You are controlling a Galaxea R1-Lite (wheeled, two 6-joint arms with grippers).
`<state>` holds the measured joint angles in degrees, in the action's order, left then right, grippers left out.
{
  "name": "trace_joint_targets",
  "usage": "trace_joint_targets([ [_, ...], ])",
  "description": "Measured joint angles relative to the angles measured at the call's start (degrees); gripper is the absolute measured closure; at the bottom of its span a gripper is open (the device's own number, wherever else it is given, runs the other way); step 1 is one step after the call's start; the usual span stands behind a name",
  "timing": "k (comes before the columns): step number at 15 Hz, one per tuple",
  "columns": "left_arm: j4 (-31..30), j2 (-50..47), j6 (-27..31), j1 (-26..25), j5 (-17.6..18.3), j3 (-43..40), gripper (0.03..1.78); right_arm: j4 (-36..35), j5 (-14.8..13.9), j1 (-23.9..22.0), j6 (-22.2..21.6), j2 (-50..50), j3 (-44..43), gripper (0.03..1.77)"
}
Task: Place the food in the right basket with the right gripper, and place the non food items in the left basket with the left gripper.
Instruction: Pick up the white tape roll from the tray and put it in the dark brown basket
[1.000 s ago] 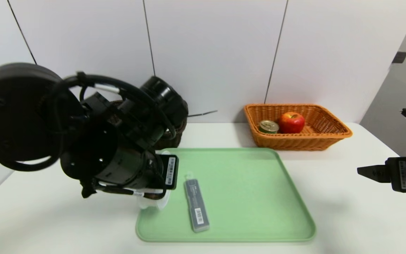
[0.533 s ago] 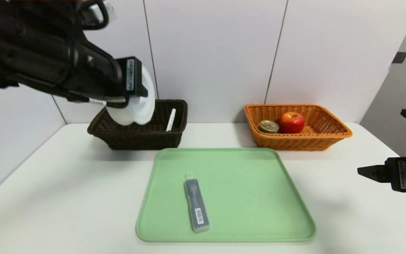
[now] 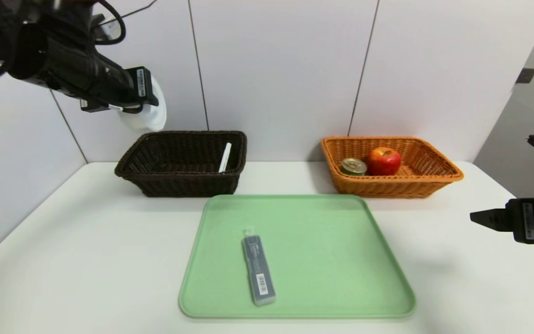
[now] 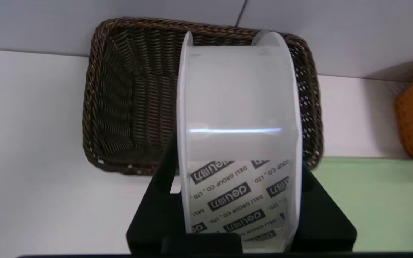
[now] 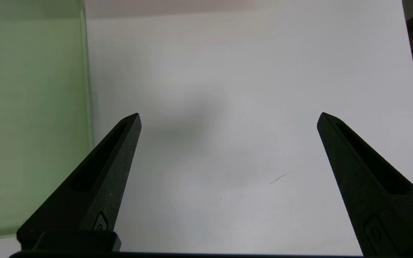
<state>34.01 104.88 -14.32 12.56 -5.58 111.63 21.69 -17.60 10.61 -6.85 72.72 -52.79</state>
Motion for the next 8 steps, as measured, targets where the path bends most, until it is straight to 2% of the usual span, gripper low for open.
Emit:
trace_joint_targets([
  [3, -5.79, 6.97, 3.39, -3.69, 0.6, 0.24, 1.22, 0.06, 0.02, 0.0, 0.07, 0.13, -0.44, 0.1],
  [8, -10.29, 15.74, 3.94, -6.52, 1.26, 0.59, 1.22, 0.06, 0.02, 0.02, 0.13, 0.49, -0.44, 0.1],
])
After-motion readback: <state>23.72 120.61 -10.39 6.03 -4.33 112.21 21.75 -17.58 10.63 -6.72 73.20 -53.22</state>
